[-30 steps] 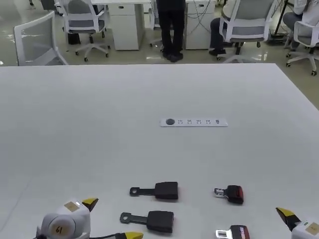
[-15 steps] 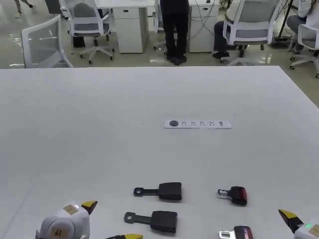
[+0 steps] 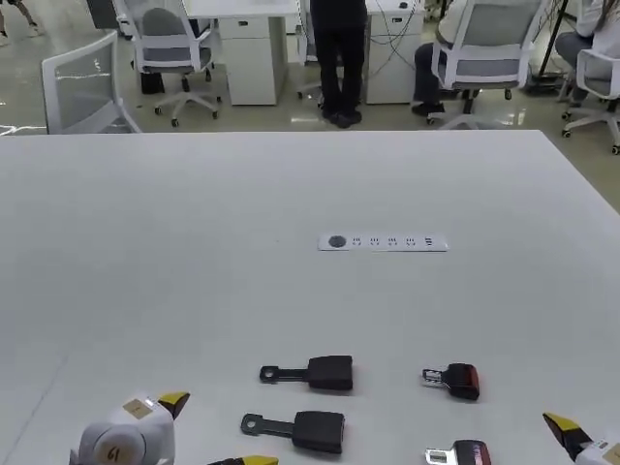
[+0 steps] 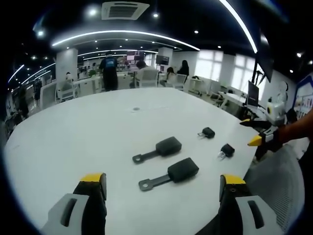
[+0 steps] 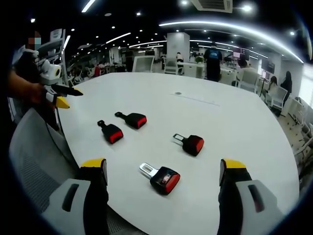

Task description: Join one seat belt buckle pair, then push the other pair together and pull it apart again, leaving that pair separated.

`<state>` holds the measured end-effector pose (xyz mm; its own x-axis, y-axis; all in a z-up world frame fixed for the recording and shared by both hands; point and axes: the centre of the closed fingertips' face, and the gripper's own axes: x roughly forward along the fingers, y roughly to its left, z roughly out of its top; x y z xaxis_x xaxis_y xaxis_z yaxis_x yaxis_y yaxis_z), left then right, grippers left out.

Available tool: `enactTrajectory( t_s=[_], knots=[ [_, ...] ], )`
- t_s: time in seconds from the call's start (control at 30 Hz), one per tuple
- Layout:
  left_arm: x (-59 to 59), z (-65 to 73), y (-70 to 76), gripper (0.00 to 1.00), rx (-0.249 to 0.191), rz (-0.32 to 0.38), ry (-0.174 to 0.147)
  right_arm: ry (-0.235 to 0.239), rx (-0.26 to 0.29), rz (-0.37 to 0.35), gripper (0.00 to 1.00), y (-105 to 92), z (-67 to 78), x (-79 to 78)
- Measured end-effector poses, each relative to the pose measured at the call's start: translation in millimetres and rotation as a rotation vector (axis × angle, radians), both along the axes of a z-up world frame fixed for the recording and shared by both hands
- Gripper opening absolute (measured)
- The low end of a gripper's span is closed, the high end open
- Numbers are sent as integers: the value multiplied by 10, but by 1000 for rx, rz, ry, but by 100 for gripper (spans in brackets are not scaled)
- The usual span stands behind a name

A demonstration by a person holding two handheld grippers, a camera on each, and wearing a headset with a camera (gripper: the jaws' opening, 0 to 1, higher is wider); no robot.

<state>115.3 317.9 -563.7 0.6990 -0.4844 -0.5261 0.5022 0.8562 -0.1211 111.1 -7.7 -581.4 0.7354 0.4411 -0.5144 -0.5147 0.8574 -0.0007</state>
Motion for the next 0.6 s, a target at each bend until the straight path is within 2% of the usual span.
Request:
enactTrajectory(
  t_s=[0.6],
  knots=[
    [11,-46,18,98,3,-2,9,11,3,2,95,-41,-53,-3]
  ],
)
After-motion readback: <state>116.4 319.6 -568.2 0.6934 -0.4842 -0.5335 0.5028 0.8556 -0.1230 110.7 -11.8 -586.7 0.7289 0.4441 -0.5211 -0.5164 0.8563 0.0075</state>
